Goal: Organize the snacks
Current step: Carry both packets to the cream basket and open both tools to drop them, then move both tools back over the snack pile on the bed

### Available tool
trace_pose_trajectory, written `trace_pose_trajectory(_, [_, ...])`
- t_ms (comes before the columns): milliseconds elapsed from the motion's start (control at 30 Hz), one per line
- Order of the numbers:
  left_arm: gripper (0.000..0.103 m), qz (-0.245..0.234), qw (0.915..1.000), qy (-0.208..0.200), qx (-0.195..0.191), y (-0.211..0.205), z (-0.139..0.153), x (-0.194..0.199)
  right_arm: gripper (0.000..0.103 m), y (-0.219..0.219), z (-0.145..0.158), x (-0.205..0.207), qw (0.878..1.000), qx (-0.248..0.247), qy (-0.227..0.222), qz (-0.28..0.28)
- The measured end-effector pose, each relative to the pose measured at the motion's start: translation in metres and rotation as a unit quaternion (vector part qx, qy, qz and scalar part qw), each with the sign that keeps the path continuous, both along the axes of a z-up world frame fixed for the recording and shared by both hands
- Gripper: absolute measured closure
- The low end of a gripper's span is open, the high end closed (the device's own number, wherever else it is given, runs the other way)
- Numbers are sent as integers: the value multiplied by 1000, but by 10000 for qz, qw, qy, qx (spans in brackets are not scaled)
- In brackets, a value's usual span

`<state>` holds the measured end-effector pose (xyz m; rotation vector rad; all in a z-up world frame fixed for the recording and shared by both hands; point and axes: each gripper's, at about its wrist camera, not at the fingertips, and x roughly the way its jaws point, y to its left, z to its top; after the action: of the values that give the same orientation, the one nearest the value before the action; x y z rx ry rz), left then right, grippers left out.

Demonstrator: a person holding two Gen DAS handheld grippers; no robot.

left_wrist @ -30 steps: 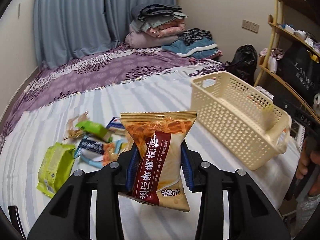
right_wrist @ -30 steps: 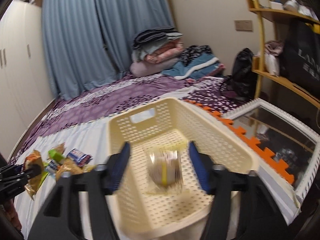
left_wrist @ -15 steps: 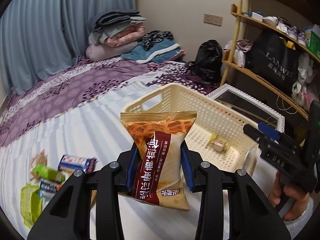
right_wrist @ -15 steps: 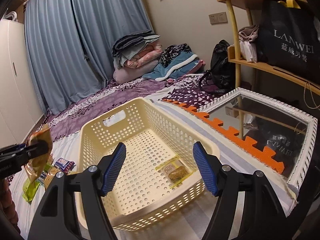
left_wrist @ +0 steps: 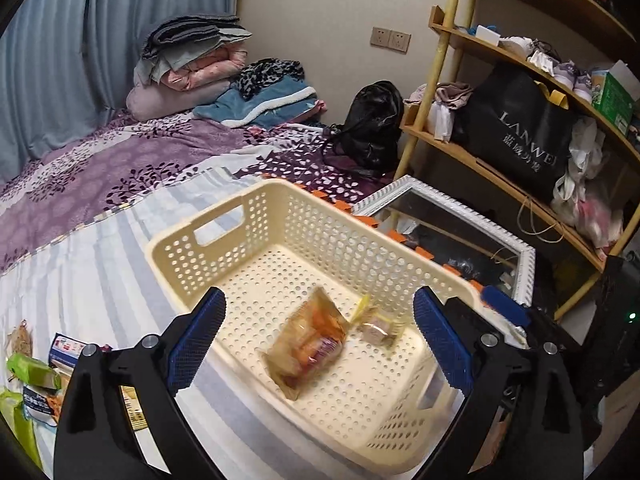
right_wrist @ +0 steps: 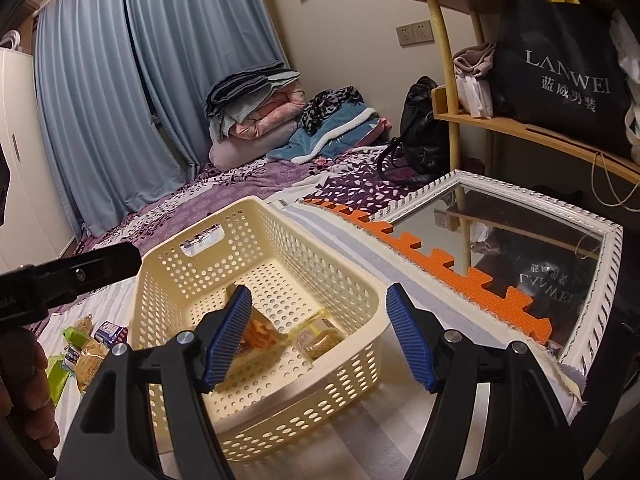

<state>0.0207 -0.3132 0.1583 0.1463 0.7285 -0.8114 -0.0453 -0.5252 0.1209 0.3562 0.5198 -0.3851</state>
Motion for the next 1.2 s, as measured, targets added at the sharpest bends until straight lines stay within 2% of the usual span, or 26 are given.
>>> trace_pose_trajectory(400, [5,456,9987,-226,67,43,11,9,32,30,18,7,9993,-124,-185,294])
trace_pose_trajectory(467, [5,517,9983,-266,85,51,13,10,23,37,21,8,9990,-137,-239,354])
trace_pose_trajectory(567, [4,633,9975,-286,104,63,15,12,21,49,26,11,9983,-164,-271,484])
trace_pose_trajectory(633, [3,741,9968,-295,96,75,17,13,13,56,29,12,9979,-176,-307,546])
trace_pose_trajectory(800, [3,982,9946,-327,104,101,19,17,6,78,35,19,9961,-206,-322,798])
trace_pose_trajectory(1000, [3,1323,9904,-378,146,140,21,22,5,110,38,29,9921,-254,-192,1214])
trace_pose_trajectory(1200, [3,1833,9823,-346,183,196,18,32,5,140,37,40,9876,-355,-40,1527])
